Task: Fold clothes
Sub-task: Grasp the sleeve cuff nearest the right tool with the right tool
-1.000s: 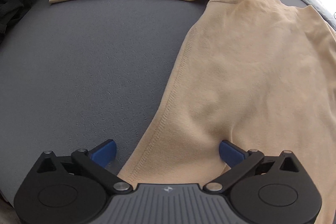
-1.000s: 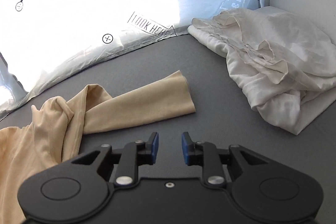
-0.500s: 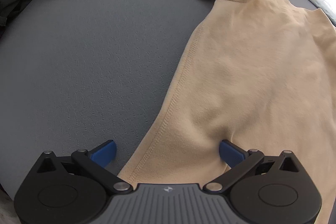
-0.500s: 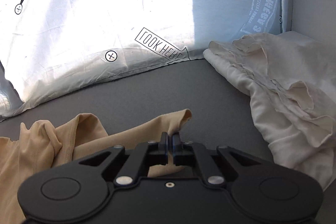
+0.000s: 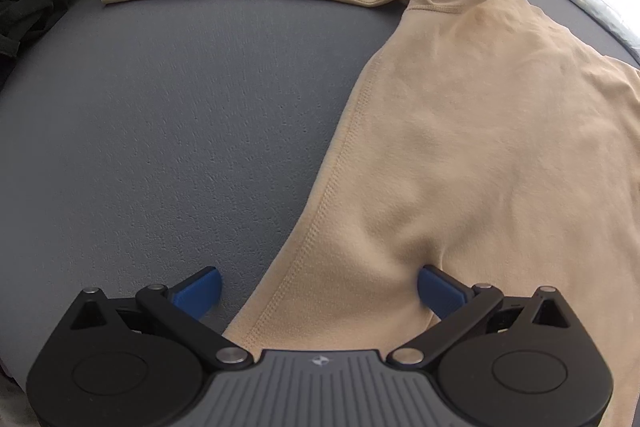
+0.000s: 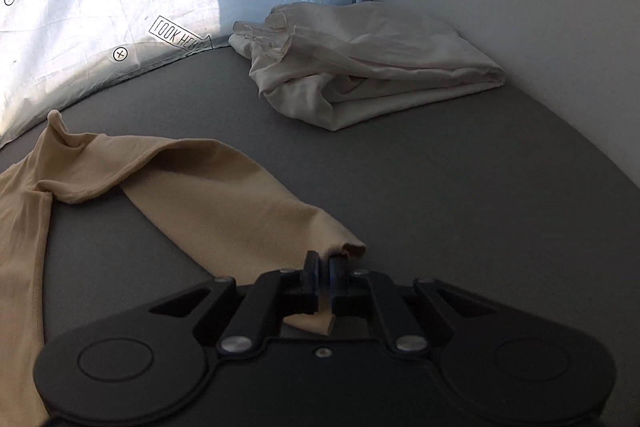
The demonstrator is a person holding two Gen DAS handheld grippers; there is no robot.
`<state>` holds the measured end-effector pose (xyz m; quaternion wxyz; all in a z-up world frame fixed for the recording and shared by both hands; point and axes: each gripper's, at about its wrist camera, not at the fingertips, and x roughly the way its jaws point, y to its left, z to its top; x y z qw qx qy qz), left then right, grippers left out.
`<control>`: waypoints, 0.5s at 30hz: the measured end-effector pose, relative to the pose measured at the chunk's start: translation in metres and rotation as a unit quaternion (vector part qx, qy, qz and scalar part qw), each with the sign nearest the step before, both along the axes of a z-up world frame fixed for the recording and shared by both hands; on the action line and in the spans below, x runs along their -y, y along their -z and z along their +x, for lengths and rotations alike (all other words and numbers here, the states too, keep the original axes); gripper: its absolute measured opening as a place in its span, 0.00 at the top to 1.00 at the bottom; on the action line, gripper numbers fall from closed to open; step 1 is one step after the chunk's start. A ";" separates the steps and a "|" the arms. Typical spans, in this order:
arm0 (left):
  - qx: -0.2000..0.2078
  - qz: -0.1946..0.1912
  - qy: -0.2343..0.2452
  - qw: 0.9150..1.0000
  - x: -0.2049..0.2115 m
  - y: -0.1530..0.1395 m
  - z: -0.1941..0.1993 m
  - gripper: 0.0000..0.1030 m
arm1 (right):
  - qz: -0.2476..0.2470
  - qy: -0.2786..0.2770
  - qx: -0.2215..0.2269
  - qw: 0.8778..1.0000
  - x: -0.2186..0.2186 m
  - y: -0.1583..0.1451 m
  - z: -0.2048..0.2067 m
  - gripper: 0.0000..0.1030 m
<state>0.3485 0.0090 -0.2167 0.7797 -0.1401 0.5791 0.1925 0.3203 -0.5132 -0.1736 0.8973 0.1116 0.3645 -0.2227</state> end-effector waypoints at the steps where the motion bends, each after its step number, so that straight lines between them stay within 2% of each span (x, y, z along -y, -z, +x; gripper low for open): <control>1: 0.001 0.000 0.001 1.000 0.001 0.000 0.000 0.00 | -0.003 0.010 0.007 1.000 -0.001 -0.003 0.000 0.90; 5: 0.001 0.000 0.002 1.000 -0.003 -0.002 -0.001 0.00 | -0.024 0.019 0.049 0.998 -0.007 -0.021 0.011 0.71; 9: 0.004 0.002 0.001 1.000 0.000 0.001 0.001 0.00 | 0.021 0.011 0.072 0.997 0.003 -0.026 0.038 0.67; 11: 0.006 0.003 0.000 1.000 0.002 0.003 0.002 0.00 | 0.063 0.018 0.082 0.994 0.012 -0.025 0.050 0.63; 12: 0.007 0.004 -0.001 1.000 0.002 0.003 0.001 0.00 | 0.111 0.034 0.090 0.989 0.019 -0.021 0.054 0.62; 13: 0.008 0.004 -0.001 1.000 0.002 0.002 0.000 0.00 | 0.167 0.052 0.098 0.980 0.028 -0.017 0.057 0.62; 15: 0.008 0.004 -0.003 1.000 0.003 0.002 0.001 0.00 | 0.284 0.095 0.123 0.946 0.044 -0.002 0.062 0.61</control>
